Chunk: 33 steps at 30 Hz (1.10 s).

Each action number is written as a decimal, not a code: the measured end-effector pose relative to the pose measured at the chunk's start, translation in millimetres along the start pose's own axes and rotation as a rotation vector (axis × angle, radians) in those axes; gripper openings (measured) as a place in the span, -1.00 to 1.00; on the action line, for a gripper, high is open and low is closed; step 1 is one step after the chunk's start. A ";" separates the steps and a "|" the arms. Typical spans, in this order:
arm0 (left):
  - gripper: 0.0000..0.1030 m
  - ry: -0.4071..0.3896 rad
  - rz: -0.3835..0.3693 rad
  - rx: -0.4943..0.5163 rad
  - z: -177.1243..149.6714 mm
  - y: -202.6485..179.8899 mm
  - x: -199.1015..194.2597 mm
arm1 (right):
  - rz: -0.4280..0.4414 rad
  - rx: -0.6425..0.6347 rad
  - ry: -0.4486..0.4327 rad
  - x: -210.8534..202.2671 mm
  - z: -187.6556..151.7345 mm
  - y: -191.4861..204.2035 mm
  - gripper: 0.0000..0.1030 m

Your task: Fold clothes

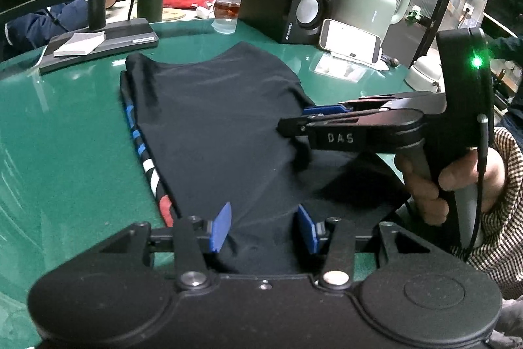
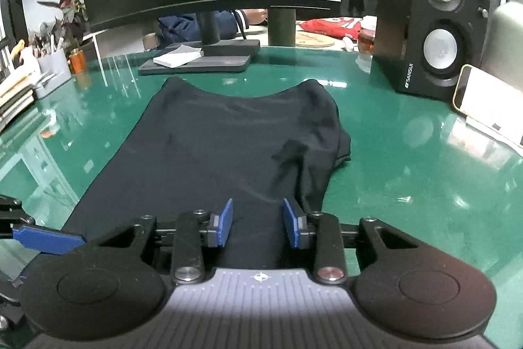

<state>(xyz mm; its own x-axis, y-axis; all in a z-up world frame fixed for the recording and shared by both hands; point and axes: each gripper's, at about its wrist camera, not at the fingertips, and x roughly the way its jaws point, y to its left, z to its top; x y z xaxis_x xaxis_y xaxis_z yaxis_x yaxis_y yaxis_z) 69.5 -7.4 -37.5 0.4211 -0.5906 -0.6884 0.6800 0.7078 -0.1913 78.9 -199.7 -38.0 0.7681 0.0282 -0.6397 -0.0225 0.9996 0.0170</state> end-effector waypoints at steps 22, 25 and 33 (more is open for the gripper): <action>0.03 0.005 0.019 0.033 -0.9 -9.7 1.4 | -0.004 -0.003 -0.006 0.0 -1.1 5.4 -0.31; 0.07 0.004 0.022 0.037 -1.2 -11.7 2.1 | -0.004 -0.004 -0.010 -0.2 -1.9 4.5 -0.31; 0.32 -0.039 0.069 0.017 13.5 -0.7 -5.1 | 0.062 0.051 -0.021 -7.2 2.1 -5.0 -0.25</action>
<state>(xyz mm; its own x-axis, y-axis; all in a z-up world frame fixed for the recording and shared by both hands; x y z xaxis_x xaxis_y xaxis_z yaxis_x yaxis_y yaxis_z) 75.0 -10.1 -24.5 0.4902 -0.5554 -0.6718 0.6586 0.7408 -0.1319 74.9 -204.9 -31.8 0.7793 0.0895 -0.6202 -0.0383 0.9947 0.0955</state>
